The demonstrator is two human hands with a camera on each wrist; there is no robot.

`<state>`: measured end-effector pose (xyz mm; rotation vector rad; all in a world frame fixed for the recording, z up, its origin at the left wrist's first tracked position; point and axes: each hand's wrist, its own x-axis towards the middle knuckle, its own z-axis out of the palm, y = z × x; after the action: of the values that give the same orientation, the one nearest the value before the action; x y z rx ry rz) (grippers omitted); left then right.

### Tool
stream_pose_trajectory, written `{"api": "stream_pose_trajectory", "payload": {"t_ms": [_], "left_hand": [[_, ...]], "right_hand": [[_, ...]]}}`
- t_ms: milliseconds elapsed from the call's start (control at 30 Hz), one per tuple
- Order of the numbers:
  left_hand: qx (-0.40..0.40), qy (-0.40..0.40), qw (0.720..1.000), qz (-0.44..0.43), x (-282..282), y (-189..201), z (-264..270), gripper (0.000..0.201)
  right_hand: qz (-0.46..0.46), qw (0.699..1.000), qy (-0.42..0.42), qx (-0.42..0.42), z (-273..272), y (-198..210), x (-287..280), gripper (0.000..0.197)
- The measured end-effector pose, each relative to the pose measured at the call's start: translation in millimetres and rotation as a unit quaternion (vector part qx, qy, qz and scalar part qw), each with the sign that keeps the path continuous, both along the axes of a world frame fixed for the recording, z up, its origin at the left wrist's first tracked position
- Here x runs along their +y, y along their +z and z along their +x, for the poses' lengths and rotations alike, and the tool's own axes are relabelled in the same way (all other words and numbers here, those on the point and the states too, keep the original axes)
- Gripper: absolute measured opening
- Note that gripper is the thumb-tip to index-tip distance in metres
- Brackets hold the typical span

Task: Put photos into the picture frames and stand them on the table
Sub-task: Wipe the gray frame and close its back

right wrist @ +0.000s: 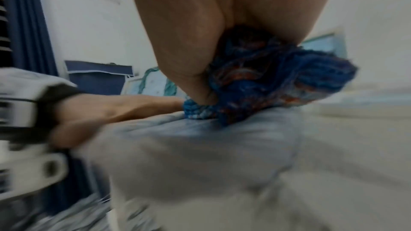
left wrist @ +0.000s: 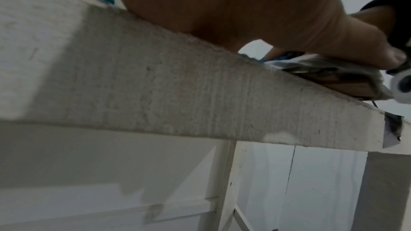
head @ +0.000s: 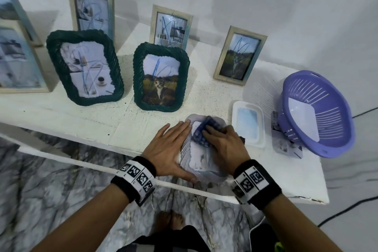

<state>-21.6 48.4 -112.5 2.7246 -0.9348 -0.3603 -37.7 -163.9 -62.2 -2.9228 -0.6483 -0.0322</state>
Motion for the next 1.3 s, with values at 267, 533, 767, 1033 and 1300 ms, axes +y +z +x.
{"api": "stream_pose_trajectory", "payload": {"t_ms": [267,533,767,1033,1300], "left_hand": [[-0.003,-0.002,1.000,-0.005,1,-1,1,0.145],[-0.004,0.002,1.000,-0.008,1,-1,1,0.145],[-0.011,0.000,1.000,-0.003,0,1,1,0.142],[-0.010,0.004,1.000,-0.004,-1,1,0,0.142],[-0.004,0.002,1.000,-0.003,0,3,-1,0.141]], "right_hand": [[-0.068,0.991,0.105,0.056,-25,-3,-33,0.033],[-0.049,0.990,0.116,0.059,-36,7,-37,0.041],[-0.137,0.988,0.008,0.076,-9,-6,-51,0.044],[-0.047,0.991,0.105,0.062,-48,5,-43,0.037],[-0.058,0.993,0.050,0.093,-37,-9,-35,0.048]]}}
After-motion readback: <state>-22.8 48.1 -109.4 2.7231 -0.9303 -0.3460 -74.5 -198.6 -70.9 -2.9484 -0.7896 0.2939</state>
